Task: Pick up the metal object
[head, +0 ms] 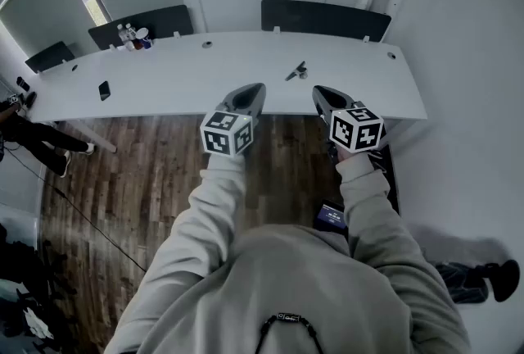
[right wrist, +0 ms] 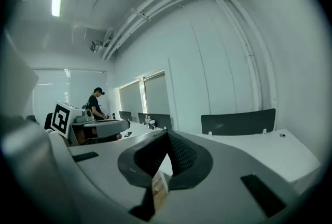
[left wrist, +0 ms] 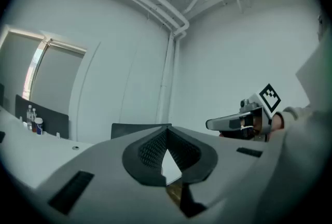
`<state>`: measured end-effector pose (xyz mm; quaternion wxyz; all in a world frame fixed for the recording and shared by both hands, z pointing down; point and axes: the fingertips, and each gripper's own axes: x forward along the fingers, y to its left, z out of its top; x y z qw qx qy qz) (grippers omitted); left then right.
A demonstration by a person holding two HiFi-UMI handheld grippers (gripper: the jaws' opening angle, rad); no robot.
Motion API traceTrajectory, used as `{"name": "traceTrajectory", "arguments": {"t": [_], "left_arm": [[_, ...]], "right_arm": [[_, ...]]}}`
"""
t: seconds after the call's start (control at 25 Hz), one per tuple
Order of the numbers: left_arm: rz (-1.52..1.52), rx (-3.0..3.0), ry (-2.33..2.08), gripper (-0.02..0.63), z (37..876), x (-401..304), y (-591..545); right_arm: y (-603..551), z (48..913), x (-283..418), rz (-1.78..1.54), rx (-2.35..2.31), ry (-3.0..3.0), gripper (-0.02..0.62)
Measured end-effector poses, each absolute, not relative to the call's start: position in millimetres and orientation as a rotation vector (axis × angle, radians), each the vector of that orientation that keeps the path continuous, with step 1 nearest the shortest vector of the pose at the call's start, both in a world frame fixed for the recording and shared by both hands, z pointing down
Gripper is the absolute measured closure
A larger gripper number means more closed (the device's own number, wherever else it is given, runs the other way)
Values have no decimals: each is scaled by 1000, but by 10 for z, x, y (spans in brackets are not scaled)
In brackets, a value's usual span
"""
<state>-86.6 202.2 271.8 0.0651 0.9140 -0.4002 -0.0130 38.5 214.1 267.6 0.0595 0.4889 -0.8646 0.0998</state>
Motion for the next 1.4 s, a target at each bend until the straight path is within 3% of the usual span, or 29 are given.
{"name": "traceTrajectory", "arguments": {"t": [1.4], "left_arm": [[9, 2790, -1153, 604, 2729, -579, 1817]], "right_arm": [[2009, 2656, 739, 244, 1388, -2682, 575]]}}
